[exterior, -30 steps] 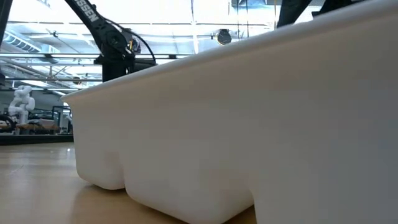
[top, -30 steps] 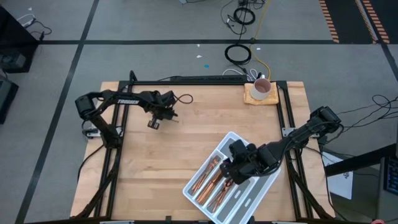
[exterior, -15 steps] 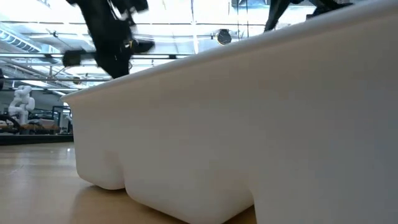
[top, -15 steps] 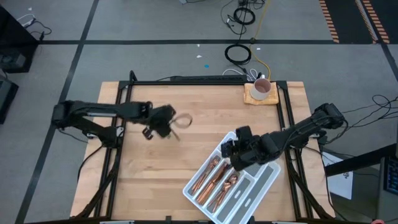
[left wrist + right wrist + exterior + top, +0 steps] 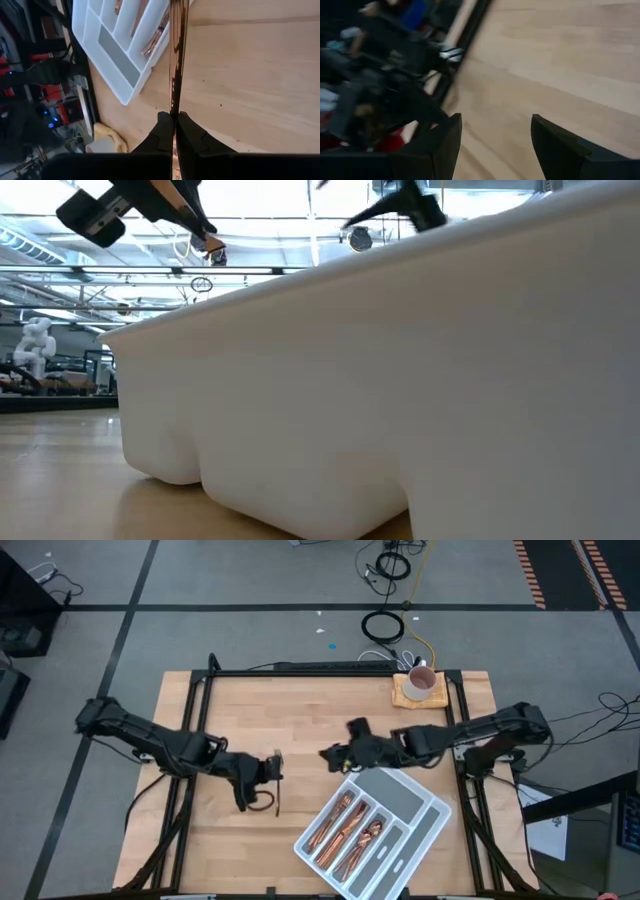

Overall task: Sort silverware
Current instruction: Put the gold fork into the silverware tray

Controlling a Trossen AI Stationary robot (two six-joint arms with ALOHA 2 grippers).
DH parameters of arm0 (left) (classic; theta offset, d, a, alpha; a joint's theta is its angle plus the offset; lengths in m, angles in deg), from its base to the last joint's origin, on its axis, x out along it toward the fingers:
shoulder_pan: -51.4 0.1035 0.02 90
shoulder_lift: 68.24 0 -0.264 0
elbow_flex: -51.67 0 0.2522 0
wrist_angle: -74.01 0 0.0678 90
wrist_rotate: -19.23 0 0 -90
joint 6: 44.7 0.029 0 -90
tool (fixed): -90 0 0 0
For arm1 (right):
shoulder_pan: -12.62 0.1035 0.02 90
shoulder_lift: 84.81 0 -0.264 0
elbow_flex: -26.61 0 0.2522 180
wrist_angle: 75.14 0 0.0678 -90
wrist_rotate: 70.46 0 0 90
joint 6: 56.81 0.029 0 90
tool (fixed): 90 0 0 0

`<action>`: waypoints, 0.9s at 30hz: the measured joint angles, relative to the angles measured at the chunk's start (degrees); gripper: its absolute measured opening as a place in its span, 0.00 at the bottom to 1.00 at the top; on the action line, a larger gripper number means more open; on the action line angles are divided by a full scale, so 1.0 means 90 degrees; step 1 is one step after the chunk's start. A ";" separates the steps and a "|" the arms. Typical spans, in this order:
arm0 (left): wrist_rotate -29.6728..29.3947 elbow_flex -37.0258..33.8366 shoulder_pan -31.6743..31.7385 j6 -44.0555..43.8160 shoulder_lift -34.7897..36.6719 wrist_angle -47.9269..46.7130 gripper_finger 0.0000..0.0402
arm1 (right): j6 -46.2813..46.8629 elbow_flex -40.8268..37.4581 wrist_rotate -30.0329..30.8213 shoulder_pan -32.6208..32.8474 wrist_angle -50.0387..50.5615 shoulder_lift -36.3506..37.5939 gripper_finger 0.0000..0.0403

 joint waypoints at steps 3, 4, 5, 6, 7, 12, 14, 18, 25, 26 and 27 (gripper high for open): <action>-0.0133 -0.0001 -0.0205 -0.0004 -0.0071 0.0047 0.01 | -0.0432 -0.0001 -0.0316 -0.0308 -0.0603 -0.0094 0.56; -0.0170 0.0001 -0.0268 -0.0009 -0.0088 0.0060 0.01 | -0.0505 -0.0001 -0.0359 -0.0390 -0.0714 -0.0110 0.56; -0.0193 -0.0001 -0.0313 -0.0007 -0.0103 0.0081 0.01 | -0.0552 -0.0001 -0.0454 -0.0465 -0.0795 -0.0136 0.56; -0.0199 -0.0001 -0.0353 0.0004 -0.0110 0.0105 0.01 | -0.0636 0.0001 -0.0575 -0.0523 -0.0873 -0.0213 0.56; -0.0199 -0.0001 -0.0386 0.0003 -0.0124 0.0204 0.01 | -0.0755 0.0001 -0.0747 -0.0569 -0.1006 -0.0292 0.56; -0.0025 -0.0001 -0.0421 0.0027 -0.0183 0.0685 0.01 | -0.1175 0.0000 -0.1750 -0.0609 -0.1965 -0.0851 0.56; 0.0124 -0.0001 -0.0421 0.0033 -0.0185 0.0673 0.01 | -0.1204 -0.0001 -0.2072 -0.0608 -0.2080 -0.1069 0.56; 0.0379 -0.0001 -0.0450 0.0255 -0.0182 0.0674 0.01 | -0.1204 -0.0006 -0.2555 -0.0611 -0.2162 -0.1335 0.56; 0.0522 -0.0001 -0.0438 0.0390 -0.0363 0.0686 0.01 | -0.1301 -0.0009 -0.2656 -0.0664 -0.2572 -0.1507 0.56; 0.0576 -0.0001 -0.0438 0.0386 -0.0405 0.0702 0.01 | -0.1324 -0.0004 -0.2652 -0.0693 -0.2684 -0.1497 0.56; 0.0600 -0.0001 -0.0438 0.0390 -0.0454 0.0697 0.01 | -0.1339 0.0001 -0.2655 -0.0720 -0.2737 -0.1494 0.56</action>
